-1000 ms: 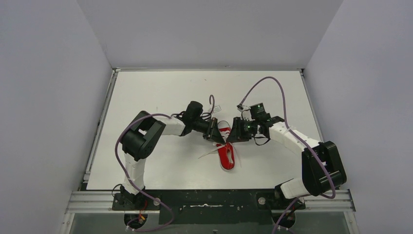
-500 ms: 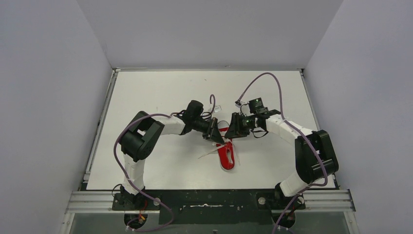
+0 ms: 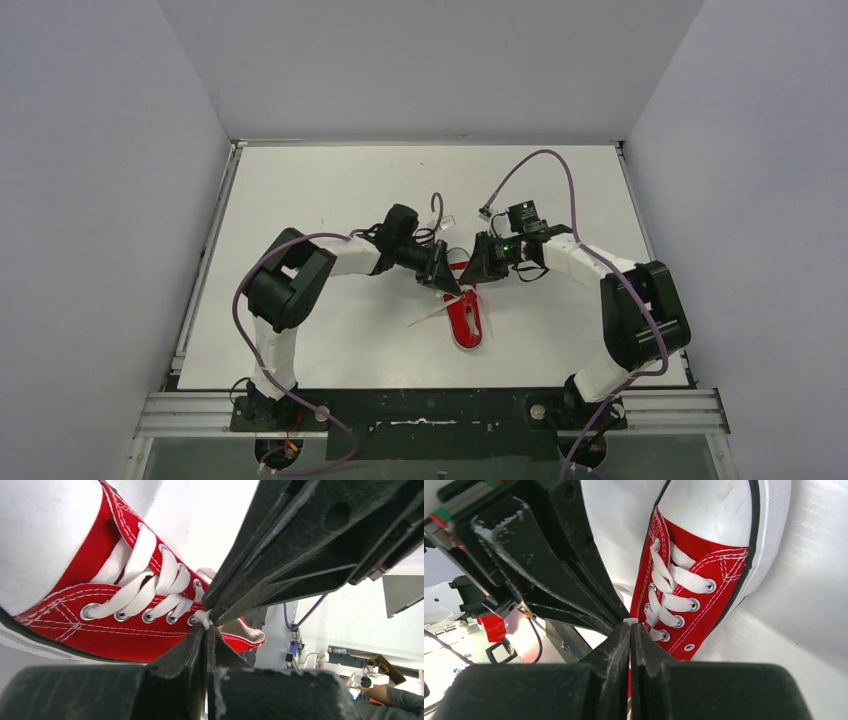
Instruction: Tie the shoes
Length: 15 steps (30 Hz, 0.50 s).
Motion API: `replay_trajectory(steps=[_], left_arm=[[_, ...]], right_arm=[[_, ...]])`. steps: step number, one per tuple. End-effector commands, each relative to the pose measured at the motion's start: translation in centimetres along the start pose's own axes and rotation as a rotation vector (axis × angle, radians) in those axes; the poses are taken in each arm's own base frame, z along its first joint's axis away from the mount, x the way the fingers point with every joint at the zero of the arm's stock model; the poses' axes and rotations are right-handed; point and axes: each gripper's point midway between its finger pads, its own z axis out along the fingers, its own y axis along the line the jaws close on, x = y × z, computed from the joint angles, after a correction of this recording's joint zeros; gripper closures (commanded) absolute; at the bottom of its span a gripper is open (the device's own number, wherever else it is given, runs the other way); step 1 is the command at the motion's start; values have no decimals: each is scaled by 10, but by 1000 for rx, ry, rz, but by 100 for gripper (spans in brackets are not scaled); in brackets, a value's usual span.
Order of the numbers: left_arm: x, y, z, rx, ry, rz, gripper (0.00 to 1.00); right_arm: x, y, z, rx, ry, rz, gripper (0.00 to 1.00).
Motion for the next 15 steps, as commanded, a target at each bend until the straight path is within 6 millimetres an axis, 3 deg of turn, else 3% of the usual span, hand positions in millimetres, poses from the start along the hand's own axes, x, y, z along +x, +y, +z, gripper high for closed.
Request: replay_trajectory(steps=[1,7,15], left_arm=[[-24,-24,-8,2,-44,97,100],[-35,-8,-17,-49,-82,59,100],[-49,-21,-8,11,-107,52,100]], right_arm=[[-27,29,-19,-60,-108,-91,100],[-18,33,-22,-80,-111,-89,100],[-15,53,-6,-133,-109,-69,100]])
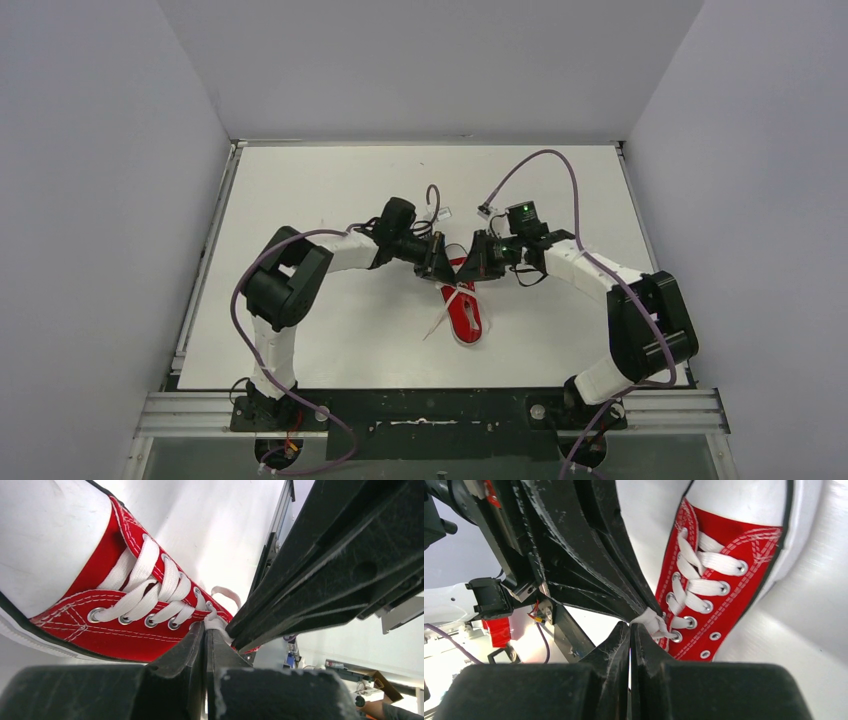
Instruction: Tie the shoes
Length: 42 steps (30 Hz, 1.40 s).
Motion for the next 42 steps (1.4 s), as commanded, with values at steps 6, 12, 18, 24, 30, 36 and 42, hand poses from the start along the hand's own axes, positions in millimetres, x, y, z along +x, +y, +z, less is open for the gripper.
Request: replay_trajectory(steps=[6,12,18,24,30,36,42], left_arm=[[-22,-25,6,73,-57,66,100],[-21,-22,8,89,-66,63,100],[-22,-18,6,86,-78,61,100],[-22,-17,6,90,-75,60,100],[-22,-17,5,93,-67,60,100],[-19,-15,4,91,-55,61,100],[-20,-16,5,96,-52,62,100]], right_arm=[[-15,56,20,-132,-74,-11,100],[-15,51,4,-107,-81,28,73],[-16,28,-38,-10,-59,34,58],[-38,4,-49,61,-90,80,61],[-38,-12,-24,34,-30,161,86],[-22,-13,-12,5,9,190,90],[-14,-9,-5,-12,18,202,90]])
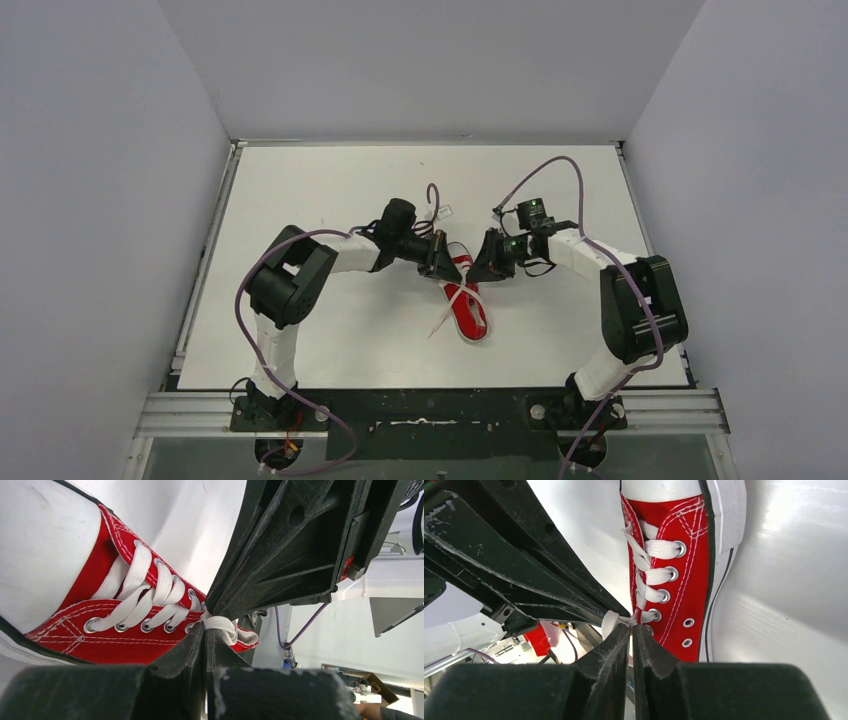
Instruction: Tie the shoes
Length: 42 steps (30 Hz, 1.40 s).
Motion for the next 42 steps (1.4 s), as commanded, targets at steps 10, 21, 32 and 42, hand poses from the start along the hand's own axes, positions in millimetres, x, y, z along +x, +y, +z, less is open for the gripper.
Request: replay_trajectory(steps=[10,21,32,42], left_arm=[[-11,-14,-2,57,-5,70,100],[-9,-14,-2,62,3,68,100],[-9,-22,0,89,3,84,100],[-11,-26,-2,93,-5,98,100]], right_arm=[[-5,29,-1,-94,-61,-30,84],[-4,32,-3,-101,-72,-42,80],[-4,25,11,-87,-50,-26,73],[5,21,12,-94,-34,-20,92]])
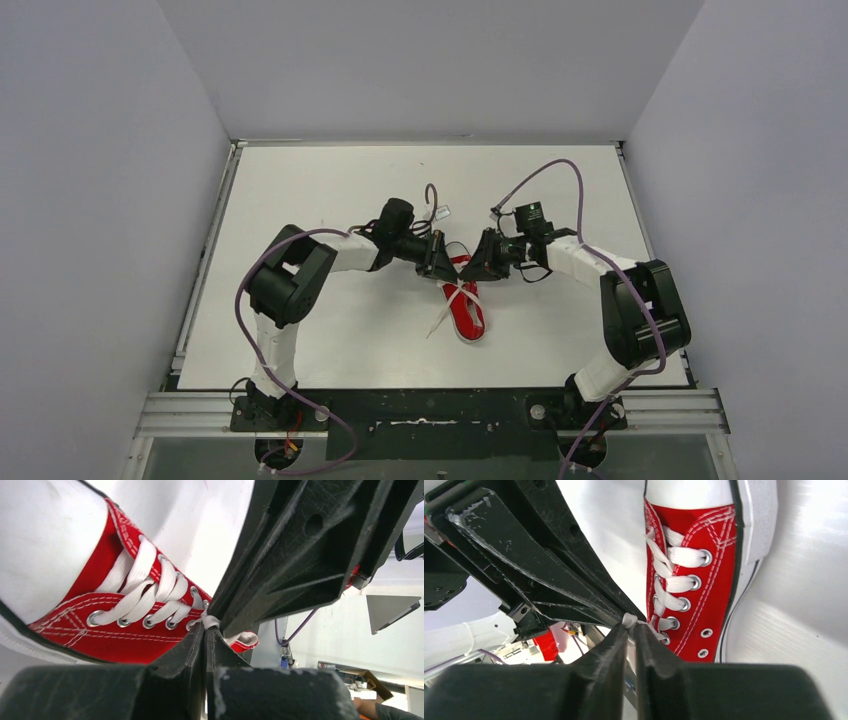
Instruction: Tie the shoes
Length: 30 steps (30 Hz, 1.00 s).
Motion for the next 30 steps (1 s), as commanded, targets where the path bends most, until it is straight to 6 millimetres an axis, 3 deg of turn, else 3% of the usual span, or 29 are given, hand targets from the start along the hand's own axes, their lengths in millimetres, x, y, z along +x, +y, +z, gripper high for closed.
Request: replay_trajectory(steps=[1,6,11,18,23,26,30], left_arm=[[-13,-26,0,80,-16,106,100],[-11,-23,-3,74,-19,97,100],[-6,-16,-14,62,-33,77,83],[-1,-10,-30,58,-45,60,77],[1,-13,-26,81,-28,55,79],[4,-11,-24,77,-16,38,95],[10,-8,-26,56,-8,29,100]], right_arm=[[4,5,1,-29,4,-28,99],[-3,4,-7,-2,-23,-51,100],[-9,11,-11,-8,-35,-70,100],[-10,12,-17,-7,-38,-79,100],[-14,19,-20,-15,-47,-85,100],[-17,25,-24,-20,-48,-107,100],[-17,18,-38,81,-39,-154,100]])
